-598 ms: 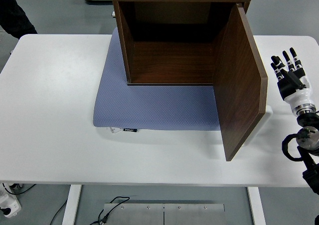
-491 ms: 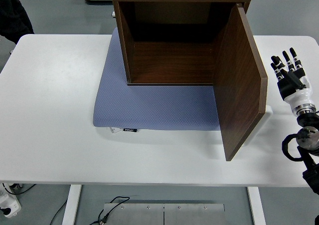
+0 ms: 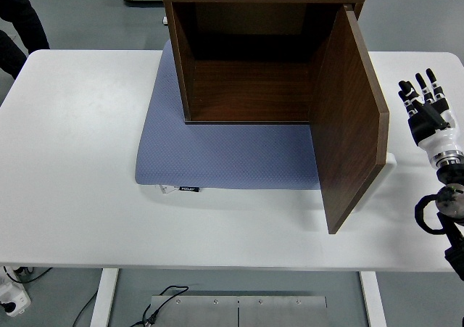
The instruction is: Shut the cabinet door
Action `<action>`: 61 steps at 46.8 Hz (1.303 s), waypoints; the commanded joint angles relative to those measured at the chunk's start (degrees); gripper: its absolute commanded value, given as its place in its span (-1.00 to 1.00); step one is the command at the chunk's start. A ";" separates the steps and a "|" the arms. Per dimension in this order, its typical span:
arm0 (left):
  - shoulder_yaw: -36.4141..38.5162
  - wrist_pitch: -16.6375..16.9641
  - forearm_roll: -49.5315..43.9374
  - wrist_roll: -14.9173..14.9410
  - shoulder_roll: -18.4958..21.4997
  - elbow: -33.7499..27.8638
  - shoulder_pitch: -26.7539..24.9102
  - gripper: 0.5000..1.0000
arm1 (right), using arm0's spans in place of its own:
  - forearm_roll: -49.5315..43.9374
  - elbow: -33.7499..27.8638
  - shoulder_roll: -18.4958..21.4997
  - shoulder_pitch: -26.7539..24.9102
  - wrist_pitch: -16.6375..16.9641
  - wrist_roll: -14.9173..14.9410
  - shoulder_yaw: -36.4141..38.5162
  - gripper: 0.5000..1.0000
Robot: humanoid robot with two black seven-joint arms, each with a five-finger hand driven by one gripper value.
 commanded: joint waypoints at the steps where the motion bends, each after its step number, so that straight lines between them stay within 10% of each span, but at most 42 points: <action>1: 0.03 0.00 0.01 -0.02 0.00 0.07 0.09 1.00 | 0.00 -0.01 -0.10 0.07 -0.01 0.00 0.00 1.00; 61: 0.03 0.00 0.01 -0.02 0.00 0.07 0.09 1.00 | 0.09 0.17 -4.23 0.07 0.17 0.00 0.18 1.00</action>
